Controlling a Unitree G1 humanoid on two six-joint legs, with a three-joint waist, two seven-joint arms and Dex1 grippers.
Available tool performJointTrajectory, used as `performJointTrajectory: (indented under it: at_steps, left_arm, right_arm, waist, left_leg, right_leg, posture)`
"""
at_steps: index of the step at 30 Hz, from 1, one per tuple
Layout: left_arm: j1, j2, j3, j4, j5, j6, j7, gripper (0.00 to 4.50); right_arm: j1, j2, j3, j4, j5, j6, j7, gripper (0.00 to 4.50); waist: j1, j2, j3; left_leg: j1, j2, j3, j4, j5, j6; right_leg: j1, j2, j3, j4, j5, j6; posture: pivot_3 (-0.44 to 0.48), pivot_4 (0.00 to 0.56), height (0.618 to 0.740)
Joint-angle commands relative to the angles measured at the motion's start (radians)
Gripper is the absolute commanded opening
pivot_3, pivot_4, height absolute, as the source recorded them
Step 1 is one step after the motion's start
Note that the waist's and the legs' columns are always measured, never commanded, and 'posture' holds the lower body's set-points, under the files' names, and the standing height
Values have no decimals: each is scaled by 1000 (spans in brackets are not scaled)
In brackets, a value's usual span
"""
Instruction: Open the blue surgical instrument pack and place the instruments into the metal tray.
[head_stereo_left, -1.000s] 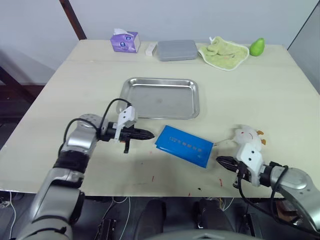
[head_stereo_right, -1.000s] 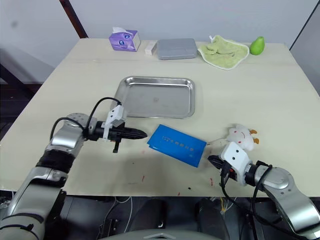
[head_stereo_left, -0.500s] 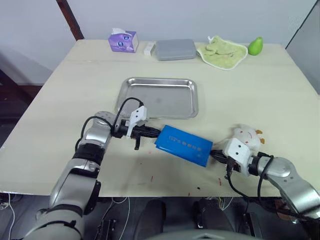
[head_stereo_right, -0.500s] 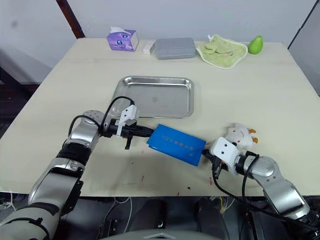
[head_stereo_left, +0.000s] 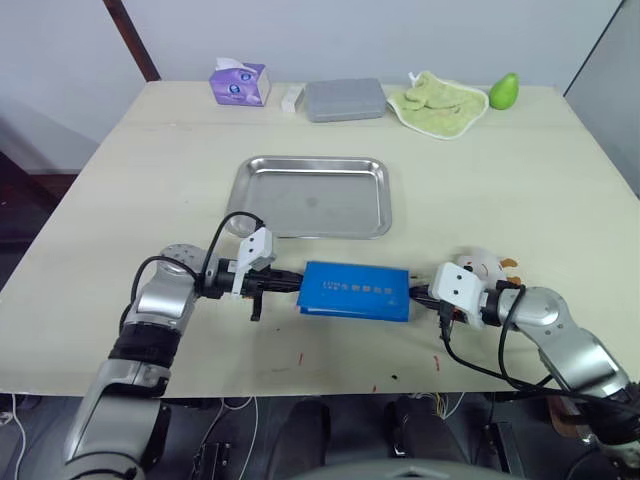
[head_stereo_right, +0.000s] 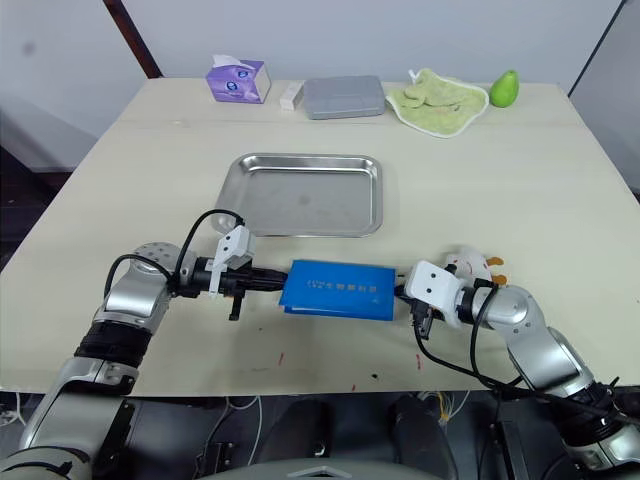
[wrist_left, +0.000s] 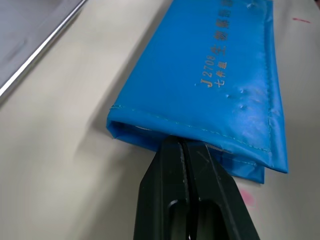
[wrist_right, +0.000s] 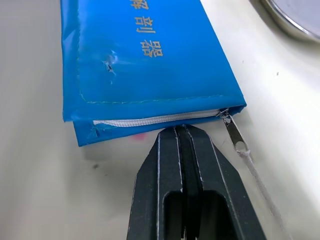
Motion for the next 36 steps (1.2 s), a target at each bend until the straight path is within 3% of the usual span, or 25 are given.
performJointTrajectory:
  at_steps: [1, 27, 36]
  left_arm:
    - [42, 0, 10, -117, -43, 41, 19, 27]
    - [209, -32, -11, -335, -79, 121, 108, 27]
    - [210, -49, -36, -323, -74, 109, 102, 27]
  right_arm:
    - [-29, 10, 37, 24, -6, -40, 47, 0]
    - [-29, -13, 50, -54, -24, -72, 170, 0]
    - [15, -52, 1, -89, -2, -36, 183, 0]
  waist:
    - [0, 0, 0]
    - [19, 0, 0]
    - [25, 0, 0]
  left_leg:
    - [0, 0, 0, 0, 0, 0]
    - [0, -1, 1, 0, 0, 0]
    - [0, -1, 1, 0, 0, 0]
  right_leg:
    - [0, 0, 0, 0, 0, 0]
    - [0, -1, 0, -1, 0, 0]
    - [0, -2, 0, -1, 0, 0]
  posture:
    - [0, 150, 740]
    - [0, 150, 740]
    - [0, 150, 740]
